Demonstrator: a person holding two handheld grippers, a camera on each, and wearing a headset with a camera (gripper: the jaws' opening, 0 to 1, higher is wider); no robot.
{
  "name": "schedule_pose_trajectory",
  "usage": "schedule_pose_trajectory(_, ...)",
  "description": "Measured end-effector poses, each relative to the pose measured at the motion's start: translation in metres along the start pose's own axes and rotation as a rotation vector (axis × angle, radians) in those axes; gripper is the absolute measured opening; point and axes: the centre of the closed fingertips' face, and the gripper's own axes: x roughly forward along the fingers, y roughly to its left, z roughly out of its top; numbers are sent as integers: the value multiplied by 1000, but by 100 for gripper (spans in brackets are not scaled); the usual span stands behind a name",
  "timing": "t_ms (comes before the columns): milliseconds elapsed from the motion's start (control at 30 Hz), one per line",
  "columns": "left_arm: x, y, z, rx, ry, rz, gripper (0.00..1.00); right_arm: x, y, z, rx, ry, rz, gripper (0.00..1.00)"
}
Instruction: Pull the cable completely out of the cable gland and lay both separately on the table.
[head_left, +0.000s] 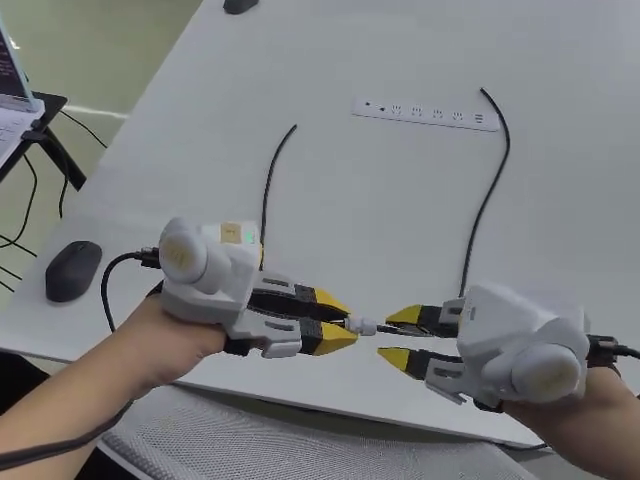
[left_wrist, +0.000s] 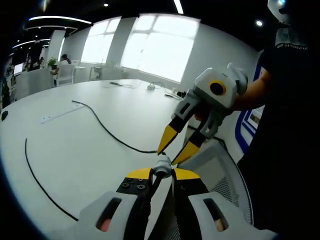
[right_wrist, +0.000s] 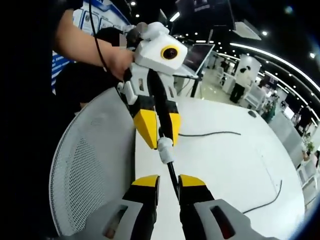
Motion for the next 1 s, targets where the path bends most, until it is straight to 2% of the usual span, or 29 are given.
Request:
schedule_pose_trajectory(100, 0, -1, -1, 6, 6, -2, 15, 0, -3, 7, 5, -15, -35, 9)
schedule_pose_trajectory(200, 0, -1, -2, 4, 6, -6, 15, 5, -6, 12, -9, -5, -64, 7)
schedule_pose_trajectory(300, 0, 1, -1, 5, 6, 1, 15, 10, -4, 11, -8, 20, -68, 1)
schedule_pose_trajectory(400, -2, 2, -1, 3, 5, 0, 15, 10, -5, 13, -11, 17, -89, 1)
schedule_pose_trajectory(633, -3, 5, 5, 25, -4, -1, 15, 8, -12, 15, 42, 24, -137, 0)
schedule_pose_trajectory(767, -2, 6, 7, 49, 12, -1, 15, 7, -13, 15, 65, 17, -146, 0)
schedule_pose_trajectory(1000, -1, 9, 7, 46, 11, 1, 15, 5, -20, 10, 116, 13, -154, 0)
